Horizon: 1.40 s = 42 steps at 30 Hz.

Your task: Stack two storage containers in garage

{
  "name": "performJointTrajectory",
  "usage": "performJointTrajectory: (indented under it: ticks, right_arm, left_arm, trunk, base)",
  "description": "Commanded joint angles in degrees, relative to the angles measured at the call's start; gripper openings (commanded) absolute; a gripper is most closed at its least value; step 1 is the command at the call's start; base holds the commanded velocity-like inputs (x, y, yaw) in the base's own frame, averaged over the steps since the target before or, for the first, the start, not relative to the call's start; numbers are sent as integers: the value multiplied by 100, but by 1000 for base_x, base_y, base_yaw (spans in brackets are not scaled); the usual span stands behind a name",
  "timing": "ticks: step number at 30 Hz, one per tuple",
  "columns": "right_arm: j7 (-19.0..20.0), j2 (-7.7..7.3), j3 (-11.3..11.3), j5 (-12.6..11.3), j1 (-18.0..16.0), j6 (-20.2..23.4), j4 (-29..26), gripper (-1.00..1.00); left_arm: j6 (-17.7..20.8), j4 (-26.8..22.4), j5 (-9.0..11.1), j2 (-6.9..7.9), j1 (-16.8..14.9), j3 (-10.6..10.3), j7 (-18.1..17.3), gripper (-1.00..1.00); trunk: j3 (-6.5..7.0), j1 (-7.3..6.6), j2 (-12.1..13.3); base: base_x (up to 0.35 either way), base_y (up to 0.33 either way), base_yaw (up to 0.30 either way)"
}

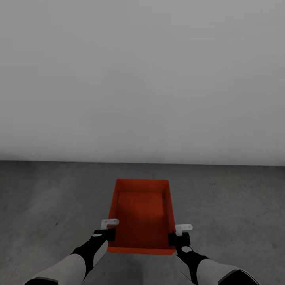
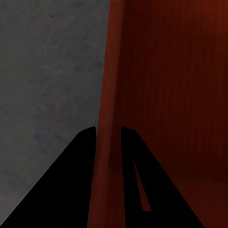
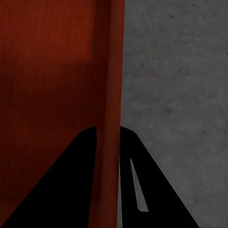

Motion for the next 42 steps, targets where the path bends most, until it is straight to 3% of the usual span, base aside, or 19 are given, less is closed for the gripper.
performJointTrajectory:
  ticks: [1,35,42]
  right_arm:
    - [-10,-7,-105,-61,0,-16,15,-100]
    - [-10,-3,-105,-55,1,-16,15,-100]
    - [-10,-2,-105,-58,0,-16,15,-100]
  left_arm:
    - [37,-37,9,38,-5,95,65,-100]
    - [37,-37,9,38,-5,95,65,-100]
    - [37,-44,9,38,-5,95,65,-100]
  trunk:
    - [-22,22,-44]
    - [-633,769,-1407]
    - [-633,769,-1407]
  base:
    - [0,0,0]
    - [0,0,0]
    - [0,0,0]
